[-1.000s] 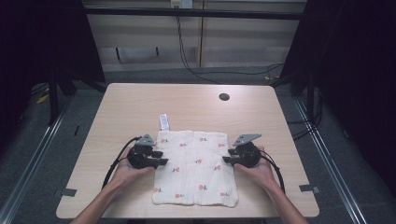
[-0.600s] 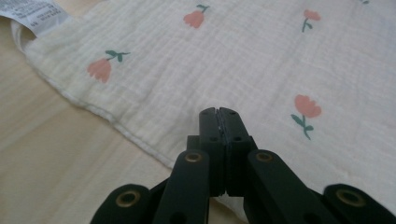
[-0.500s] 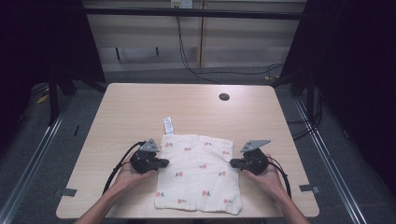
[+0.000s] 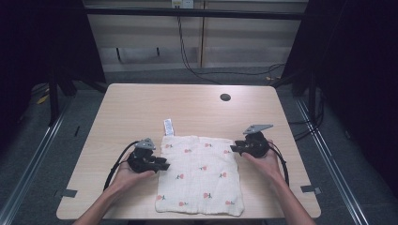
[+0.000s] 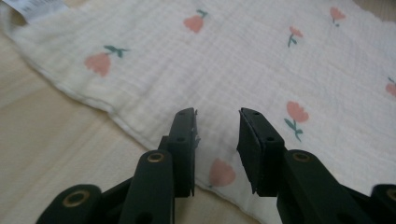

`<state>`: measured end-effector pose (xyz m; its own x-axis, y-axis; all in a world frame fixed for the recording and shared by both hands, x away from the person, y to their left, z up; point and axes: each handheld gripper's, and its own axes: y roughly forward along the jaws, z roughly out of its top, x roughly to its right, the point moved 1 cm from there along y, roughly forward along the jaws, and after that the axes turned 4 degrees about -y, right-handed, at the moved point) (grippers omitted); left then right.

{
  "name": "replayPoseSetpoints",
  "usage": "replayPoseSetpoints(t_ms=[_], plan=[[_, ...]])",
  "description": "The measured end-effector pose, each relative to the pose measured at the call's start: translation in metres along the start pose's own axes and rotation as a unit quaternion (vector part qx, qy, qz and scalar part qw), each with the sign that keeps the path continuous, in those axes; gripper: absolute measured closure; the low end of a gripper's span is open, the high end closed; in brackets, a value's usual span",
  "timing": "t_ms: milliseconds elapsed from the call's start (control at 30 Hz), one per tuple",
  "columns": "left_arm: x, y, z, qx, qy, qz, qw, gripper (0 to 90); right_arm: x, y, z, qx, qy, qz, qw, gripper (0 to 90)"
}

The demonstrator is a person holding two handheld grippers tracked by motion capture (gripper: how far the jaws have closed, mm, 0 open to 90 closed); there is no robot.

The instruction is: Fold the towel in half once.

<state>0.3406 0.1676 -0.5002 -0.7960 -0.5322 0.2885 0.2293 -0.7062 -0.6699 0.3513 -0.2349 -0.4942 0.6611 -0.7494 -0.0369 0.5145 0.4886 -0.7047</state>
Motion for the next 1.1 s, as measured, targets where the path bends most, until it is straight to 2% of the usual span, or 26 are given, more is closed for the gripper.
replayPoseSetpoints(t_ms=[33, 67, 133, 200, 267, 333, 400, 467, 533, 600, 667, 700, 767, 800, 867, 900, 933, 967, 1000, 1100], plan=[[-0.003, -0.001, 0.002, -0.002, -0.007, 0.004, 1.0, 64.6, 0.005, 0.003, 0.001, 0.007, 0.0, -0.003, 1.0, 64.1], [-0.007, -0.003, 0.004, 0.0, -0.009, 0.017, 0.9998, 62.8, 0.008, 0.005, 0.002, 0.007, 0.005, -0.002, 1.0, 64.2], [-0.015, -0.007, 0.008, 0.014, -0.026, 0.03, 0.9991, 59.2, 0.014, 0.009, 0.004, 0.01, 0.011, -0.003, 0.9999, 63.9], [-0.024, -0.008, 0.012, 0.014, -0.039, 0.046, 0.9981, 56.6, 0.016, 0.015, 0.005, 0.002, 0.012, 0.003, 0.9999, 63.3], [-0.032, -0.01, 0.014, 0.023, -0.042, 0.055, 0.9973, 54.3, 0.017, 0.021, 0.007, -0.005, 0.01, 0.003, 0.9999, 62.1], [-0.038, -0.01, 0.016, 0.027, -0.057, 0.054, 0.9966, 51.9, 0.018, 0.026, 0.008, -0.005, 0.01, 0.009, 0.9999, 61.7], [-0.043, -0.01, 0.018, 0.02, -0.052, 0.057, 0.9968, 51.4, 0.018, 0.029, 0.008, -0.007, 0.009, -0.001, 0.9999, 61.4], [-0.046, -0.009, 0.021, 0.028, -0.049, 0.066, 0.9962, 51.4, 0.017, 0.031, 0.008, -0.004, 0.006, -0.002, 1.0, 62.4], [-0.052, -0.007, 0.023, 0.027, -0.055, 0.061, 0.9963, 50.3, 0.015, 0.03, 0.008, -0.008, -0.002, -0.008, 0.9999, 65.0], [-0.059, -0.003, 0.025, 0.018, -0.061, 0.055, 0.9965, 49.8, 0.014, 0.031, 0.008, -0.003, 0.0, -0.005, 1.0, 71.3], [-0.062, 0.003, 0.026, 0.018, -0.063, 0.056, 0.9963, 51.7, 0.015, 0.032, 0.008, 0.001, 0.006, 0.005, 1.0, 79.6], [-0.063, 0.004, 0.026, 0.013, -0.058, 0.058, 0.9966, 52.6, 0.015, 0.033, 0.008, 0.002, 0.007, 0.01, 0.9999, 83.4], [-0.065, 0.007, 0.029, 0.015, -0.062, 0.06, 0.9962, 52.4, 0.015, 0.033, 0.008, 0.004, 0.01, 0.014, 0.9998, 84.9], [-0.067, 0.008, 0.031, 0.013, -0.061, 0.062, 0.9961, 52.5, 0.015, 0.033, 0.008, 0.008, 0.015, 0.021, 0.9996, 85.2], [-0.069, 0.012, 0.035, 0.008, -0.058, 0.068, 0.996, 52.5, 0.016, 0.033, 0.009, 0.013, 0.022, 0.023, 0.9994, 85.5], [-0.07, 0.013, 0.037, 0.004, -0.055, 0.071, 0.9959, 53.0, 0.016, 0.032, 0.009, 0.013, 0.021, 0.022, 0.9995, 85.5], [-0.07, 0.015, 0.039, 0.011, -0.053, 0.081, 0.9952, 54.1, 0.016, 0.032, 0.009, 0.013, 0.022, 0.023, 0.9994, 85.5], [-0.07, 0.016, 0.04, 0.013, -0.052, 0.074, 0.9958, 54.8, 0.016, 0.032, 0.01, 0.013, 0.022, 0.025, 0.9994, 85.5], [-0.069, 0.019, 0.041, 0.005, -0.047, 0.073, 0.9962, 55.6, 0.016, 0.032, 0.01, 0.013, 0.022, 0.026, 0.9993, 85.5], [-0.068, 0.025, 0.044, 0.001, -0.044, 0.081, 0.9957, 55.7, 0.017, 0.031, 0.01, 0.012, 0.025, 0.027, 0.9992, 85.5]])
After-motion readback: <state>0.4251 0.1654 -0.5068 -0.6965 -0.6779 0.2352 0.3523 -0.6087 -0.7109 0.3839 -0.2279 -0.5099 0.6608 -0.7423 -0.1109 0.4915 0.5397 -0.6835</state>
